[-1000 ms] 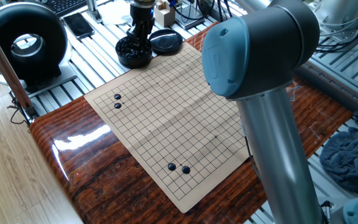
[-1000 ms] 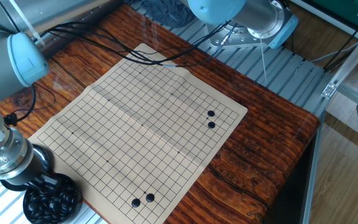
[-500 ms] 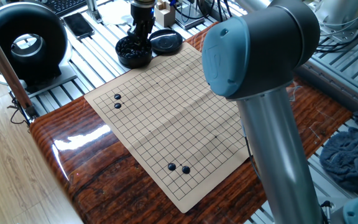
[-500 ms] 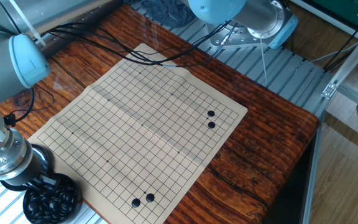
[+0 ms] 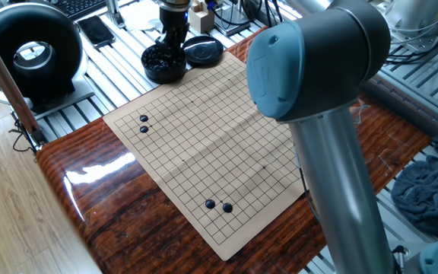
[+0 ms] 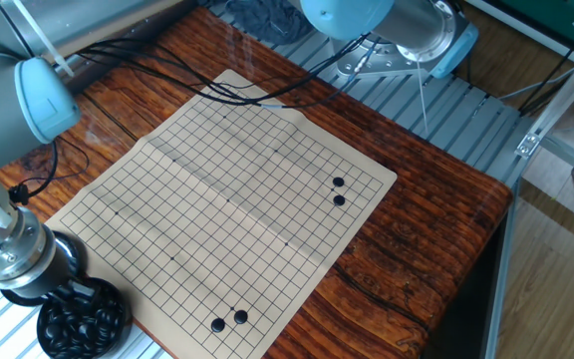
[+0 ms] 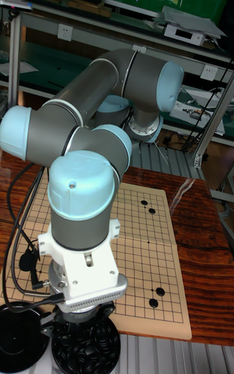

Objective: Play the first move as black on the 3-4 point in the upper right corner of the Go board

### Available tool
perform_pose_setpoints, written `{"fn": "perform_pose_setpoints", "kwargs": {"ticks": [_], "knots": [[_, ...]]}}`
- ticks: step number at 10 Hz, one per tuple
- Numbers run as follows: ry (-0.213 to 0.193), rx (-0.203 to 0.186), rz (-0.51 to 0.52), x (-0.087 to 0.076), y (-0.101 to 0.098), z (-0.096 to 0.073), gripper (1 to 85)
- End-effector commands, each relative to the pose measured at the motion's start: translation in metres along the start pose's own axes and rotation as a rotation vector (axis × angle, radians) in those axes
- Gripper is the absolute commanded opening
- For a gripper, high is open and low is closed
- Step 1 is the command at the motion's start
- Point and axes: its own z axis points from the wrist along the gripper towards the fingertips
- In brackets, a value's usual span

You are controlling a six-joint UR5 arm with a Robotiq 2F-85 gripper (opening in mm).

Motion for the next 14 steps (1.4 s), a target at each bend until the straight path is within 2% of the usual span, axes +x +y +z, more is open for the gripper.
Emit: {"fn": "perform_pose_setpoints", "kwargs": {"ticks": [1, 3, 7, 8, 14], "knots": [[0.0, -0.018, -0.006, 0.002, 0.002, 0.001, 27.7], [0.001, -0.022, -0.003, 0.002, 0.003, 0.001, 26.7], [0.006, -0.111, 0.049, 0.002, 0.017, -0.001, 26.3], [0.012, -0.121, 0.049, 0.005, 0.018, -0.002, 26.3], [0.035, -0.111, 0.004, 0.011, 0.014, 0.0, 26.3]]}}
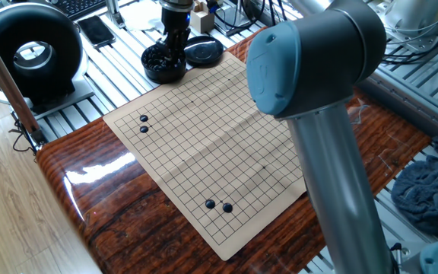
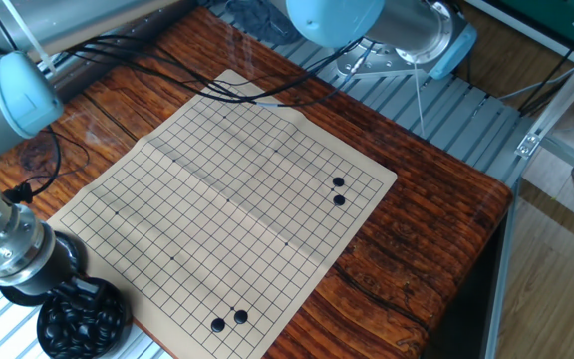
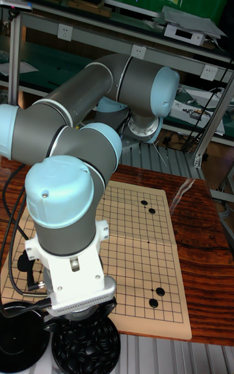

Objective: Play the first move as black on the 3-4 point in the upper right corner of the Go board

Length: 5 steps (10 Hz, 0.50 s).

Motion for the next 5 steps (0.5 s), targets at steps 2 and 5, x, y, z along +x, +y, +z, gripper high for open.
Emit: {"fn": "perform_pose_setpoints", "kwargs": {"ticks": [2, 5], "knots": [[0.044, 0.013, -0.073, 0.0115, -0.0055, -0.0016, 26.3], [0.074, -0.004, -0.112, 0.0142, 0.0011, -0.0036, 26.3]]}}
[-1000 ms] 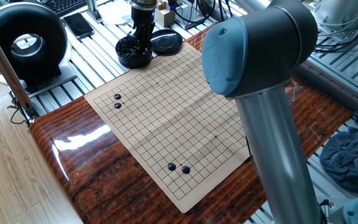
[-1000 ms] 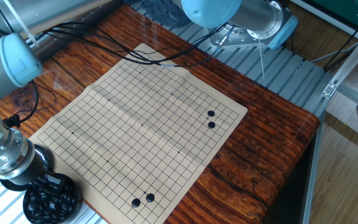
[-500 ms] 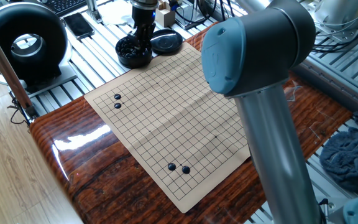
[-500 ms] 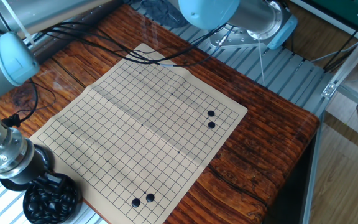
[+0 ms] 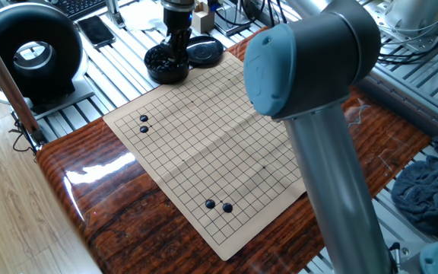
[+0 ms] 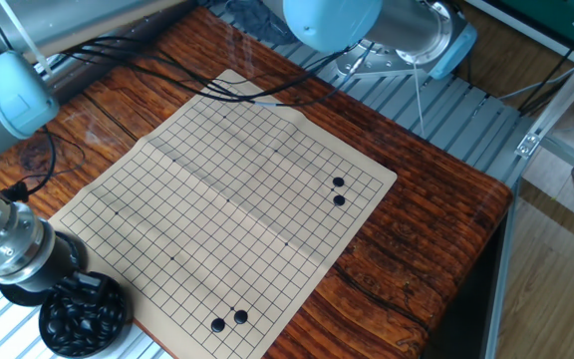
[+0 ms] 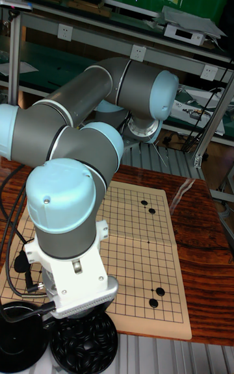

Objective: Play the first move as black on the 3-4 point in the upper right corner of the Go board

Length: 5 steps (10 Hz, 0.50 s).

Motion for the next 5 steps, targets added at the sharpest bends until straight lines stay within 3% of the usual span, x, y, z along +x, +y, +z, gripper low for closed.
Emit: {"fn": "perform_pose_setpoints", "kwargs": {"ticks": [1, 5], "knots": [[0.021, -0.024, -0.05, 0.0016, 0.006, -0.0027, 26.3], [0.021, -0.045, -0.059, 0.0007, 0.0045, -0.0116, 25.7]]}}
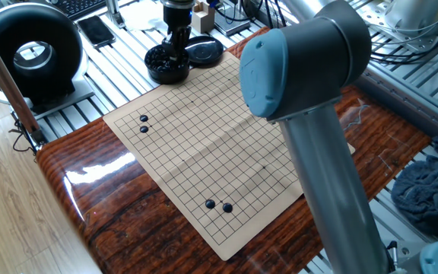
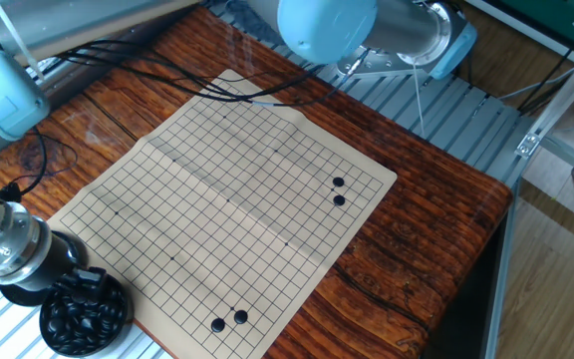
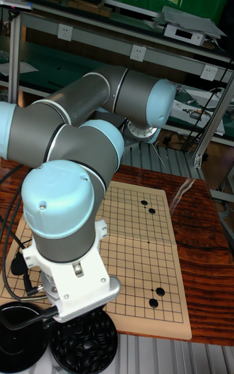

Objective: Play the first move as black on the 3-4 point in the upper right corner of the Go board

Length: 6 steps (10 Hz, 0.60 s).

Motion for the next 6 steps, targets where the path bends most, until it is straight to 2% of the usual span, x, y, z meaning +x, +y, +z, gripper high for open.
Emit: {"fn": "perform_pose_setpoints", "kwargs": {"ticks": [1, 4, 6], "knots": [[-0.002, -0.02, -0.013, -0.0005, 0.0023, -0.0045, 25.0], [-0.005, -0.01, -0.021, -0.0027, -0.0008, -0.0036, 23.3], [-0.004, -0.002, -0.049, -0.0047, -0.005, -0.0004, 27.7]]}}
